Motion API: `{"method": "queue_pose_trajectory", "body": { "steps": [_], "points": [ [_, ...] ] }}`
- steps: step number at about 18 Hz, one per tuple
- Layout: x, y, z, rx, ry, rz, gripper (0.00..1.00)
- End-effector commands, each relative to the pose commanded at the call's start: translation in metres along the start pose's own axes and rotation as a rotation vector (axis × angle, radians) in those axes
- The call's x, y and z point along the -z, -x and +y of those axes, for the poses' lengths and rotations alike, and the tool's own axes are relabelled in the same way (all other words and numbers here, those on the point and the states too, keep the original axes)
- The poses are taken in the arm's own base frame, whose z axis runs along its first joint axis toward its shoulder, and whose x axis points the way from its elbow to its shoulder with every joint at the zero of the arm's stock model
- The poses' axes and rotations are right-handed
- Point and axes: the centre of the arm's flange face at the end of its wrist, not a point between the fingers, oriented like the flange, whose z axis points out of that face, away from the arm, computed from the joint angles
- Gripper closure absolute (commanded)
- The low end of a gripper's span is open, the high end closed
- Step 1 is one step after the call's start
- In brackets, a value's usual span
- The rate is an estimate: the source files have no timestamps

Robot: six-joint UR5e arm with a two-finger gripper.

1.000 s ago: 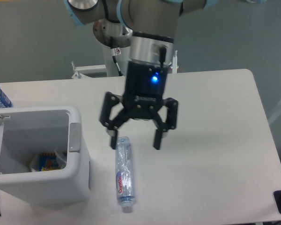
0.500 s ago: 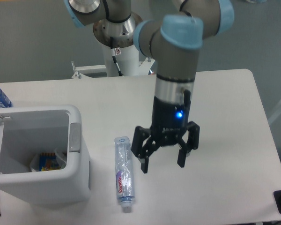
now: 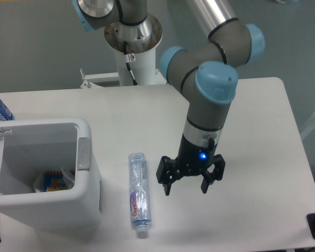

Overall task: Place the trash in the trash can
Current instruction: 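Move the open gripper back over the crushed plastic bottle, then lower the gripper around the bottle's middle and close on it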

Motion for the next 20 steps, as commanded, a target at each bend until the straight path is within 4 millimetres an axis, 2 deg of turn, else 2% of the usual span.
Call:
{"method": "queue_pose_trajectory", "body": {
  "steps": [6, 8, 11, 20],
  "points": [
    [-0.021, -0.002, 0.008, 0.009, 0.028, 0.011, 0.0],
    [-0.031, -0.009, 0.009, 0.002, 0.042, 0.017, 0.0],
    [-0.037, -0.012, 0.008, -0.013, 0.042, 0.018, 0.0],
    [-0.068, -0.044, 0.011, -0.061, 0.108, -0.061, 0.0]
  ]
}}
